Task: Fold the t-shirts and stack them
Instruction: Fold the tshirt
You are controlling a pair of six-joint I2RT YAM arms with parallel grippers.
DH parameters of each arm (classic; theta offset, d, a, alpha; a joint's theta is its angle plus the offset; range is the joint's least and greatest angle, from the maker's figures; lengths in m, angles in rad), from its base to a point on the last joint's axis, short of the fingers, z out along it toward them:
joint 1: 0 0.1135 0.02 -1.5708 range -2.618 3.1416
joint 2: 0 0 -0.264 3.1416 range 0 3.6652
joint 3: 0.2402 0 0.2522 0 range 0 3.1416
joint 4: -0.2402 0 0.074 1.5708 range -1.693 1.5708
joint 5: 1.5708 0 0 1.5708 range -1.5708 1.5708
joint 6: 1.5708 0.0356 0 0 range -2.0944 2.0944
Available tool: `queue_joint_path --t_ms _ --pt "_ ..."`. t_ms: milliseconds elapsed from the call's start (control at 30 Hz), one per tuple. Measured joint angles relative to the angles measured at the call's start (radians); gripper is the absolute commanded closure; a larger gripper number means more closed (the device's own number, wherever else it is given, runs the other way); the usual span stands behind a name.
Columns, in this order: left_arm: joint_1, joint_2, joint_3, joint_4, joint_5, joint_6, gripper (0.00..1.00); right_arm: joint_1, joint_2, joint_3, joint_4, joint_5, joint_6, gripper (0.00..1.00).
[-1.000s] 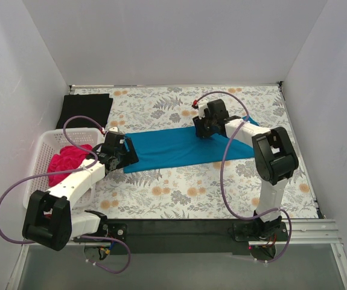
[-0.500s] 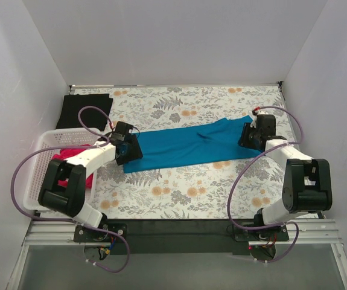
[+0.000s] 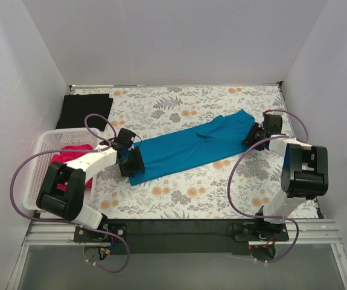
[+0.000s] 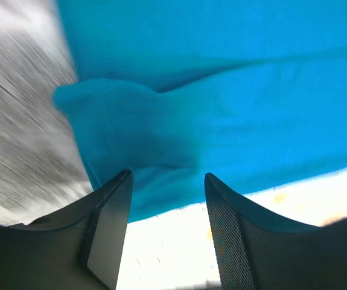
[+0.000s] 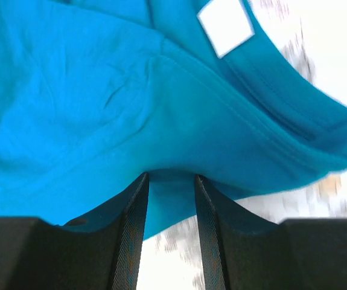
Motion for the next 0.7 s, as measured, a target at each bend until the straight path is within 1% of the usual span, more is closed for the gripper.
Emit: queue_joint_path --t_ms 100,267,367,400,433,533,600,700 --pt "-0.078 -0.082 -0.084 -0.023 0.107 -0.055 0.5 -0.006 0.116 0.12 0.014 -0.043 -0.018 0.57" --pt "-0.318 -0.137 -0.154 -0.067 0.274 -0.142 0.49 0.0 0.302 0.336 0.029 -0.157 -0.027 0.57" --pt "-0.447 -0.143 -0.157 -0.1 0.341 -0.165 0.38 0.029 0.381 0.439 0.03 -0.203 -0.05 0.56" --pt "-0.477 -0.145 -0.151 -0.114 0.353 -0.17 0.32 0.042 0.391 0.456 0.03 -0.208 -0.055 0.56" --pt "-0.504 -0.148 -0.14 -0.13 0.358 -0.171 0.31 0.058 0.394 0.465 0.029 -0.212 -0.061 0.56" --pt "-0.529 -0.156 -0.055 -0.187 0.34 -0.176 0.3 0.107 0.375 0.466 0.02 -0.222 -0.064 0.56" --pt "-0.52 -0.157 0.044 -0.214 0.276 -0.169 0.3 0.137 0.344 0.446 0.026 -0.213 -0.048 0.56" --pt "-0.448 -0.154 0.176 -0.203 0.175 -0.139 0.32 0.163 0.246 0.362 0.051 -0.196 -0.005 0.56"
